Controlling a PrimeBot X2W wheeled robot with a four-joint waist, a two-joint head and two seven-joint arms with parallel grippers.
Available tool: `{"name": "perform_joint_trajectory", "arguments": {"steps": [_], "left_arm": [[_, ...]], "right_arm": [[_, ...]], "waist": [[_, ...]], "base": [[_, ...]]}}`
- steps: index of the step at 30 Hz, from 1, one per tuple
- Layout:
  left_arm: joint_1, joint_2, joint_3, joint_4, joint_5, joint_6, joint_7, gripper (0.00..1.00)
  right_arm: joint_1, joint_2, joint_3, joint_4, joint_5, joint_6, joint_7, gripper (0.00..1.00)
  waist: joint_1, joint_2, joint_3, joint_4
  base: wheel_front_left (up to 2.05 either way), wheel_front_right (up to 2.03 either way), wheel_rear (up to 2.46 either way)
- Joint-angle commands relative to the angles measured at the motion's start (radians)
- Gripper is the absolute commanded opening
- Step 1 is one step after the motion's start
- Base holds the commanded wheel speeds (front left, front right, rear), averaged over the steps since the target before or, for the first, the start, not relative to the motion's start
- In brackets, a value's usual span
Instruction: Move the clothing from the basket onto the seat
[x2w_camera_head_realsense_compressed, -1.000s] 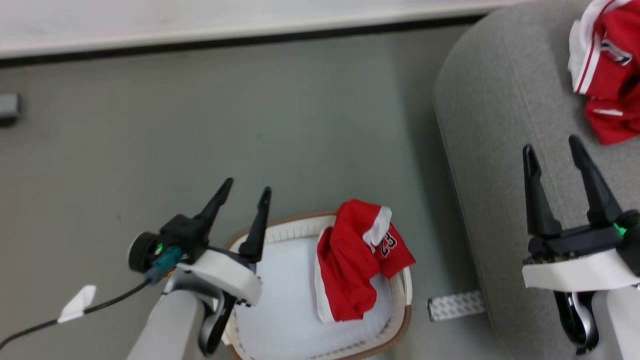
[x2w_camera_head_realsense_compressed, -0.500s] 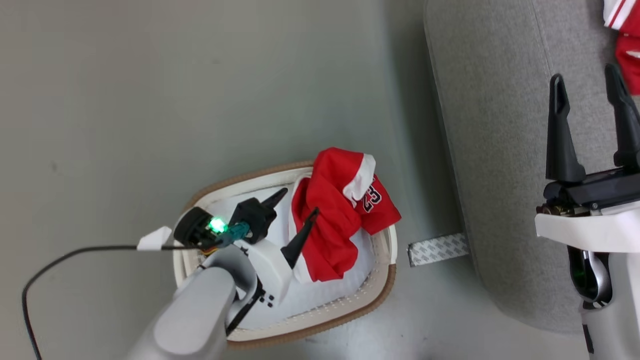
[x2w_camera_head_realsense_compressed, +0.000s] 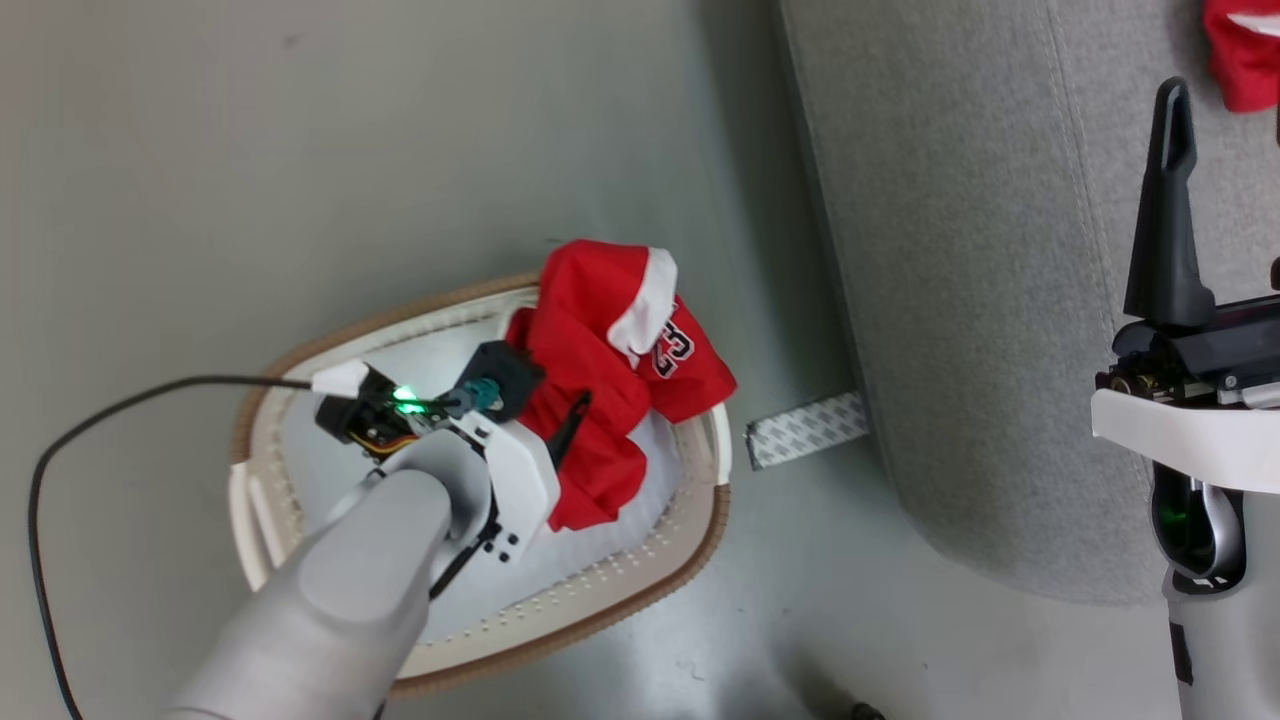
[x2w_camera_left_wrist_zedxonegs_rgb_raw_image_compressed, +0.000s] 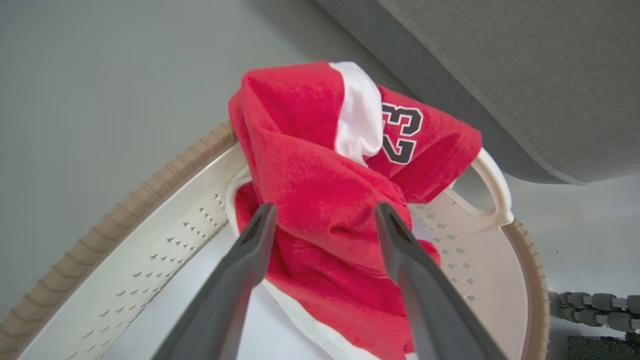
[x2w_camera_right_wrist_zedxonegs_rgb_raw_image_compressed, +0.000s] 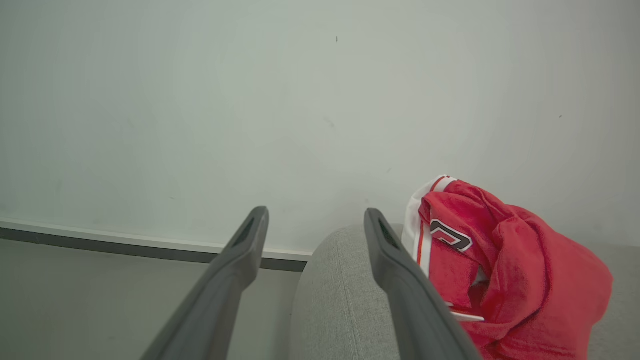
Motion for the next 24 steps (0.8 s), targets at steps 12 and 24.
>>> {"name": "perform_joint_trajectory", "arguments": {"steps": [12, 24], "left_arm": [[-0.113, 0.001, -0.117, 0.219, -0.045, -0.003, 0.030, 1.00], [-0.151, 0.001, -0.244, 0.335, -0.142, -0.003, 0.184, 1.00]], "right_arm": [[-0.023, 0.012, -0.013, -0.036, 0.065, -0.002, 0.000, 1.00], [-0.029, 0.012, 0.000, -0.022, 0.087, -0.002, 0.000, 1.00]], "waist": [[-0.0002, 0.0000, 0.084, -0.059], [-0.0002, 0.0000, 0.109, -0.062]], "base": [[0.00, 0.00, 0.00], [0.00, 0.00, 0.00]]}}
